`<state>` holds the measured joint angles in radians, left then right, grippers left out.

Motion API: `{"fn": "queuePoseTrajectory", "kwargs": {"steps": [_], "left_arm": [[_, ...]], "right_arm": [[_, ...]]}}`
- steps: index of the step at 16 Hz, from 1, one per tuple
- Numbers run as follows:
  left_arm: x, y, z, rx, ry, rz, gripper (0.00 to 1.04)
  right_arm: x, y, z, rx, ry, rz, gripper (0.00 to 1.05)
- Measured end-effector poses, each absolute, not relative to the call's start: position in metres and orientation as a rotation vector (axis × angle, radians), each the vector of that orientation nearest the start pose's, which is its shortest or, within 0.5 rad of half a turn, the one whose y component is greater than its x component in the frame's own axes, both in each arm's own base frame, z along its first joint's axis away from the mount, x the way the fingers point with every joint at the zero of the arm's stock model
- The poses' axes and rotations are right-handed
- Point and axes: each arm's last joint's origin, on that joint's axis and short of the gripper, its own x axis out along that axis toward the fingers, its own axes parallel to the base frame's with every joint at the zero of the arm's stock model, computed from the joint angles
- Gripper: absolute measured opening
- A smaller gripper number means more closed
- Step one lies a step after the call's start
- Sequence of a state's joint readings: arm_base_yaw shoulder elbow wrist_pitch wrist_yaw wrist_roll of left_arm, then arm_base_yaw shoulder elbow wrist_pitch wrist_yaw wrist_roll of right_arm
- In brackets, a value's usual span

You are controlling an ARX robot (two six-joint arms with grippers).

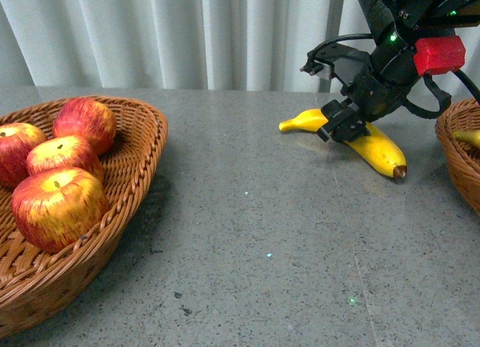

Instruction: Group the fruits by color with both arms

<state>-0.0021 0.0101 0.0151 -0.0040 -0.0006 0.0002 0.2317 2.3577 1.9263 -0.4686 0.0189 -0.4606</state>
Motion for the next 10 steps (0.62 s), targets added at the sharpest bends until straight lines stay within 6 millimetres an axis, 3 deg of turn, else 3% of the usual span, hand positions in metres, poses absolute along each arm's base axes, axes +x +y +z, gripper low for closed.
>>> {"fn": "queuePoseTrajectory", "kwargs": {"steps": [4,7,10], "left_arm": [[0.097,0.000,0.167,0.000,-0.001,-0.002,0.98],[0.097,0.000,0.167,0.000,-0.001,-0.002,0.98],[0.097,0.000,0.167,0.000,-0.001,-0.002,0.98]], "right_arm": [[0.500,0.129,0.186,-0.463,0.769,0.446,0.37],[0.494,0.128,0.241,-0.325,0.607,0.466,0.37],[0.464,0.095,0.300,-0.202,0.440,0.492,0.37]]}}
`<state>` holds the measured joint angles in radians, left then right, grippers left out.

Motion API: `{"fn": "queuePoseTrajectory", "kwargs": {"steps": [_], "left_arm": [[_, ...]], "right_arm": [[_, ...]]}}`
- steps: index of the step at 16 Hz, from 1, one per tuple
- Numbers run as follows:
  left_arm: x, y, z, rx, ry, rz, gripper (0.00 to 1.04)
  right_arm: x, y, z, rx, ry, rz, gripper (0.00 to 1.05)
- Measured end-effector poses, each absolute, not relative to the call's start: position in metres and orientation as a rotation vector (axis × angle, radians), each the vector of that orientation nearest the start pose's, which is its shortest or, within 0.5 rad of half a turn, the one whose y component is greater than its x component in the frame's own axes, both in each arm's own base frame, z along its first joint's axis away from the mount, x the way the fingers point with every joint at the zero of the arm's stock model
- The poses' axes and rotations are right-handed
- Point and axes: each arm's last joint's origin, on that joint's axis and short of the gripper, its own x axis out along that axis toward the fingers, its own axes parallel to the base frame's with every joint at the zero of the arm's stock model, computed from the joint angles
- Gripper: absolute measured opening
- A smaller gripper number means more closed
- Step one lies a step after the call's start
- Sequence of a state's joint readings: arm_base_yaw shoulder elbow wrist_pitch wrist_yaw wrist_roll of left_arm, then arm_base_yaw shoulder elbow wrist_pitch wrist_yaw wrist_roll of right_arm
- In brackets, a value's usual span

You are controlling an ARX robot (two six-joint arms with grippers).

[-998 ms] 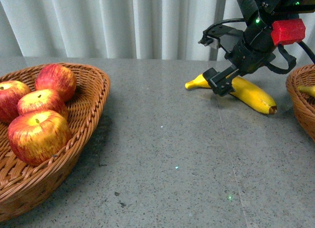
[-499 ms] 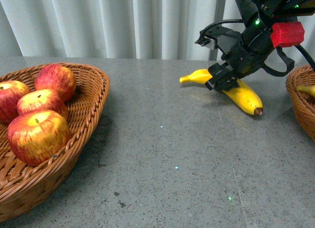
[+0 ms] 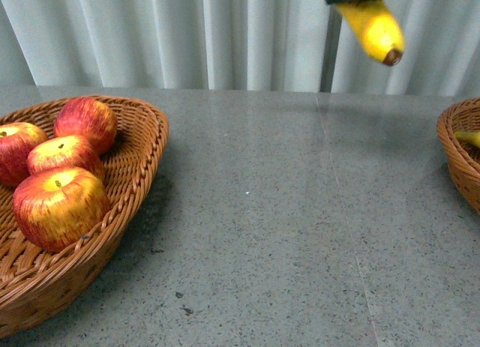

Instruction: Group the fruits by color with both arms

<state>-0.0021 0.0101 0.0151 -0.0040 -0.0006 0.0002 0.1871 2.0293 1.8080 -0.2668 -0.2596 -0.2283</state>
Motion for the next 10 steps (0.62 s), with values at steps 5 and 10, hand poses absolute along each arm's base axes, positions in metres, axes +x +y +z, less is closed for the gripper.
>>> {"fn": "queuePoseTrajectory", "kwargs": {"steps": [5,10], "left_arm": [[0.097,0.000,0.167,0.000,-0.001,-0.002,0.98],[0.097,0.000,0.167,0.000,-0.001,-0.002,0.98]], "right_arm": [[0.381,-0.006,0.307,-0.105,0.339,0.417,0.37],[0.317,-0.079,0.246,-0.082,0.452,0.312,0.37]]}}
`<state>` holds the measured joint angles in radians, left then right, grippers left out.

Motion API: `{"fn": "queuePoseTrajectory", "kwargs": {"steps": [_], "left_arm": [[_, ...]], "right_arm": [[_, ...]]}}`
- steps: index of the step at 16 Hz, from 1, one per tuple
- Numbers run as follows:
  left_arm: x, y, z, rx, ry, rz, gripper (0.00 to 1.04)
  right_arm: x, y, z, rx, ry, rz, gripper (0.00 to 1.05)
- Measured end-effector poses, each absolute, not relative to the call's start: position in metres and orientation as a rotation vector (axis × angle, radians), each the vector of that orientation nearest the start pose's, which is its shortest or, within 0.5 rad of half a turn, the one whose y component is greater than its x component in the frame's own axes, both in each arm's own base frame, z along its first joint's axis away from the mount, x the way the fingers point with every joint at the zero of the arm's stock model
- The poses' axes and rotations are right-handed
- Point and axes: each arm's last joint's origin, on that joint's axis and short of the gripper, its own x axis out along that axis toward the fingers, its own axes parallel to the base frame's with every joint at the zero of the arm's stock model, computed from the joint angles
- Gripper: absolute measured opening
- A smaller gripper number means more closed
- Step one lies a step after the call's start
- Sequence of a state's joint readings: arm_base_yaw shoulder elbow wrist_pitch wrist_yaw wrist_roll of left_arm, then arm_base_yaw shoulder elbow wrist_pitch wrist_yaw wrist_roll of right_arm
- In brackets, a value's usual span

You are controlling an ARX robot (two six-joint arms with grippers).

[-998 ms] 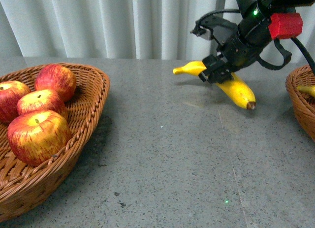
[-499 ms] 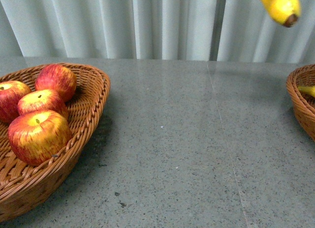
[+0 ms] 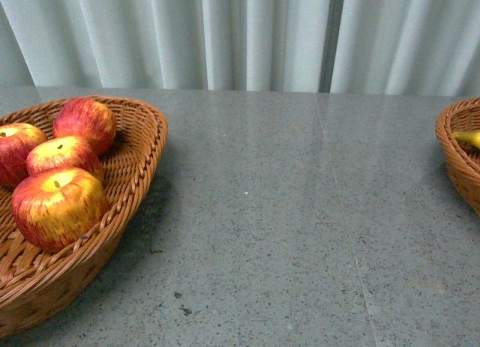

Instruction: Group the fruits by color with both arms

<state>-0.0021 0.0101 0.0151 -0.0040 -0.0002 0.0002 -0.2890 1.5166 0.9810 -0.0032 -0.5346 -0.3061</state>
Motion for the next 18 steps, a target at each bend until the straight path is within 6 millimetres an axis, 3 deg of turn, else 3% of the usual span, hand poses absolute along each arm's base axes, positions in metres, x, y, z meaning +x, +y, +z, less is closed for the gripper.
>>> {"fn": "queuePoseTrajectory", "kwargs": {"steps": [2,6,11,12,15,18], "left_arm": [[0.097,0.000,0.167,0.000,-0.001,-0.002,0.98],[0.097,0.000,0.167,0.000,-0.001,-0.002,0.98],[0.097,0.000,0.167,0.000,-0.001,-0.002,0.98],[0.097,0.000,0.167,0.000,-0.001,-0.002,0.98],[0.097,0.000,0.167,0.000,-0.001,-0.002,0.98],[0.097,0.000,0.167,0.000,-0.001,-0.002,0.98]], "right_arm": [[0.305,-0.094,0.226,-0.105,0.499,0.285,0.37],[0.307,-0.092,0.218,-0.145,0.517,0.308,0.37],[0.309,-0.092,0.221,-0.150,0.509,0.298,0.94],[0.309,-0.091,0.225,-0.138,0.499,0.298,1.00],[0.299,-0.082,0.259,-0.112,0.374,0.317,0.98],[0.261,-0.051,0.297,-0.083,0.191,0.404,0.98]]}}
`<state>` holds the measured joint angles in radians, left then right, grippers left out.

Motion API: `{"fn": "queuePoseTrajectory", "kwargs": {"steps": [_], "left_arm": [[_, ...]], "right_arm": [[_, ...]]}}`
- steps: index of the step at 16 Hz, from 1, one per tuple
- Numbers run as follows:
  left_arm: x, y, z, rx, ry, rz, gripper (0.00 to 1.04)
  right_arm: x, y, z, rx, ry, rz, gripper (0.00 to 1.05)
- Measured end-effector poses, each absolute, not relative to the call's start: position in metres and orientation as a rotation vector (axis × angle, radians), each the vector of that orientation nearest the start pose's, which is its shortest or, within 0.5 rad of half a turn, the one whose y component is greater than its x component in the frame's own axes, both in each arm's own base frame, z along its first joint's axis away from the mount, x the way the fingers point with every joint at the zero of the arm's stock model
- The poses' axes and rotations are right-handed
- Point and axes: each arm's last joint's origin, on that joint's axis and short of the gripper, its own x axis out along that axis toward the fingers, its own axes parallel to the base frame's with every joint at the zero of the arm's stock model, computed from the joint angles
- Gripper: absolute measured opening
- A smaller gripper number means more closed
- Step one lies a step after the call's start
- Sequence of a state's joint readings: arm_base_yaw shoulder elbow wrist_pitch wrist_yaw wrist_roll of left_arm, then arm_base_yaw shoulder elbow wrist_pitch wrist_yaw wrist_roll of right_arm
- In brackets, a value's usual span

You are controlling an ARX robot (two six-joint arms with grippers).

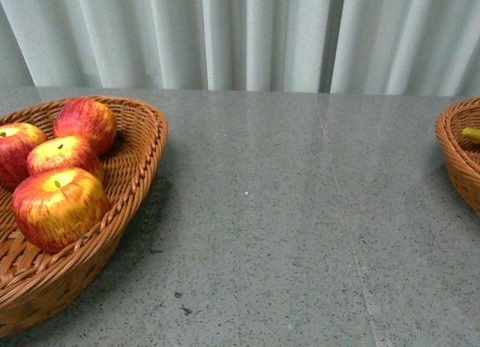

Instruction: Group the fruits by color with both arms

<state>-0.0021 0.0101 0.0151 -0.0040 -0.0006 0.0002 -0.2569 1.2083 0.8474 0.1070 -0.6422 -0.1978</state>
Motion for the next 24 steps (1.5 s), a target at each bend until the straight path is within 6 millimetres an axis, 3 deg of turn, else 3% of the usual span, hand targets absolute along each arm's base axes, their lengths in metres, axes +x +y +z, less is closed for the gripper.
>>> {"fn": "queuePoseTrajectory", "kwargs": {"steps": [2,3,4,6,8,11,18,24], "left_arm": [[0.097,0.000,0.168,0.000,-0.001,-0.002,0.98],[0.097,0.000,0.167,0.000,-0.001,-0.002,0.98],[0.097,0.000,0.167,0.000,-0.001,-0.002,0.98],[0.097,0.000,0.168,0.000,-0.001,0.000,0.98],[0.097,0.000,0.167,0.000,-0.001,-0.003,0.98],[0.097,0.000,0.167,0.000,-0.001,-0.002,0.98],[0.097,0.000,0.168,0.000,-0.001,-0.002,0.98],[0.097,0.000,0.167,0.000,-0.001,-0.002,0.98]], "right_arm": [[0.224,-0.032,0.300,-0.034,0.080,0.457,0.98],[0.208,-0.024,0.291,-0.016,0.042,0.435,0.96],[0.188,-0.012,0.275,-0.028,-0.015,0.273,0.84],[0.151,-0.015,0.229,-0.020,-0.018,0.028,0.60],[0.134,-0.014,0.191,-0.009,0.018,0.000,0.34],[0.127,-0.003,0.187,-0.012,-0.004,-0.010,0.01],[0.114,0.000,0.170,-0.007,-0.003,0.000,0.02],[0.108,0.000,0.170,-0.007,-0.006,0.000,0.02]]}}
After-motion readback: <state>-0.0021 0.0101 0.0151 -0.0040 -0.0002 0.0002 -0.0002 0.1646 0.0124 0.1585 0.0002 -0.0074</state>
